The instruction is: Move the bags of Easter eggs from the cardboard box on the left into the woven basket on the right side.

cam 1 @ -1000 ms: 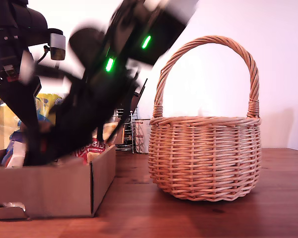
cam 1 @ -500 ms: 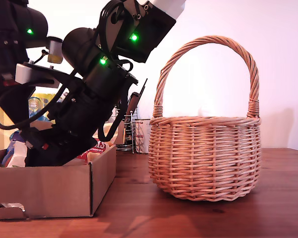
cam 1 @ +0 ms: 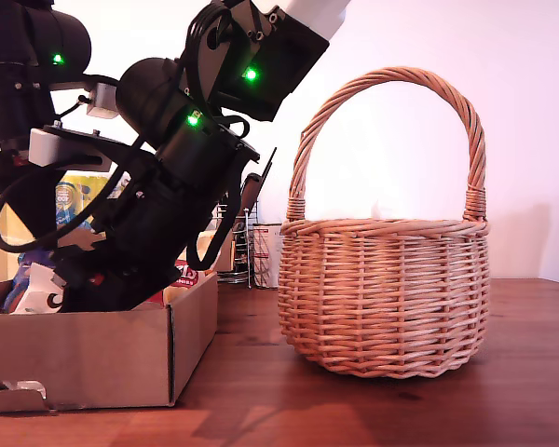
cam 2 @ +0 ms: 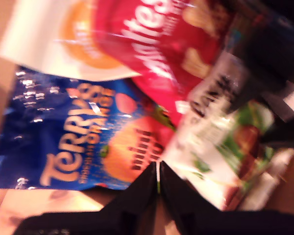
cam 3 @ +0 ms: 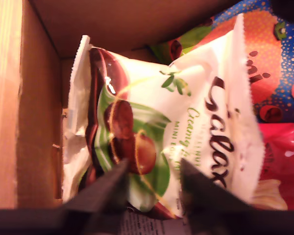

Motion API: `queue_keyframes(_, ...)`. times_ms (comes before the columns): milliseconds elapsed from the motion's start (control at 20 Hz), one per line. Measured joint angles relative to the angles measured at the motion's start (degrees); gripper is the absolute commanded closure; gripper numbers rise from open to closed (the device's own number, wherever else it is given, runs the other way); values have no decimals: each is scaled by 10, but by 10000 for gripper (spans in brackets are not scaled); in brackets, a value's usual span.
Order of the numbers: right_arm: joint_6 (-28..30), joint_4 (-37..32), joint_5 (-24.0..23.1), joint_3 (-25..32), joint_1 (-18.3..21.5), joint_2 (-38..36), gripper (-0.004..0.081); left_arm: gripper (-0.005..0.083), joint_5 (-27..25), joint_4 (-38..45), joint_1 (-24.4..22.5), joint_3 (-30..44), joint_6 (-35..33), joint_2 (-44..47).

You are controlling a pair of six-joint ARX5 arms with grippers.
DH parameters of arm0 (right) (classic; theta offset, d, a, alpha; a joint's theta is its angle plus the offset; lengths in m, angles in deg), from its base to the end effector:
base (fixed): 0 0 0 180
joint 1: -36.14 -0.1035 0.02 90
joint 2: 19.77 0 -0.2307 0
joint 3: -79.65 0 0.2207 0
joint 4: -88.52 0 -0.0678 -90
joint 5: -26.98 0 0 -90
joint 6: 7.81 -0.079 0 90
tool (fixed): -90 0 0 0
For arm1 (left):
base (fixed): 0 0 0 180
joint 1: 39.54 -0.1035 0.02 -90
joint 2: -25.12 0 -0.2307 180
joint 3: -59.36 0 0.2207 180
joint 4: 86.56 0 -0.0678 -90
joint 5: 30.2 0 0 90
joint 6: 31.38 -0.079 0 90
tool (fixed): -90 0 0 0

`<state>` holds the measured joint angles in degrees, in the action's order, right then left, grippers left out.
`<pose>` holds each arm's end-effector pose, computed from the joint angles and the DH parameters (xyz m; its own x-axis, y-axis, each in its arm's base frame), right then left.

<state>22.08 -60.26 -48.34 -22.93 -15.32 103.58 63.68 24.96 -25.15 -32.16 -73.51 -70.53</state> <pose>0.2597 0.3582 0.1043 0.1729 0.6238 -0.7622 -0.9849 0.1096 -0.1338 0.2957 -0.0814 0.1773 0.2720 -0.1397 -0.9521 0.8185 0.5539 0.1526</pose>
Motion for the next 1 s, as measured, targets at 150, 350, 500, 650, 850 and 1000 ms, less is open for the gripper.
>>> queue_keyframes(150,0,-1,-1,0,0,0,783,795,0,5,-7,0,5,0)
queue_keyframes(350,0,1,-3,-3,0,3,783,773,-1,3,-22,0,14,0)
queue_keyframes(500,0,45,-3,-32,0,3,783,595,0,2,-30,0,30,0)
queue_keyframes(650,0,89,-7,-77,0,3,783,491,23,6,-37,0,28,0)
queue_keyframes(850,0,121,-14,-88,0,-7,783,484,85,3,-44,0,-35,0)
queue_keyframes(1000,0,153,-16,-88,4,-35,783,483,105,1,-50,0,-79,0)
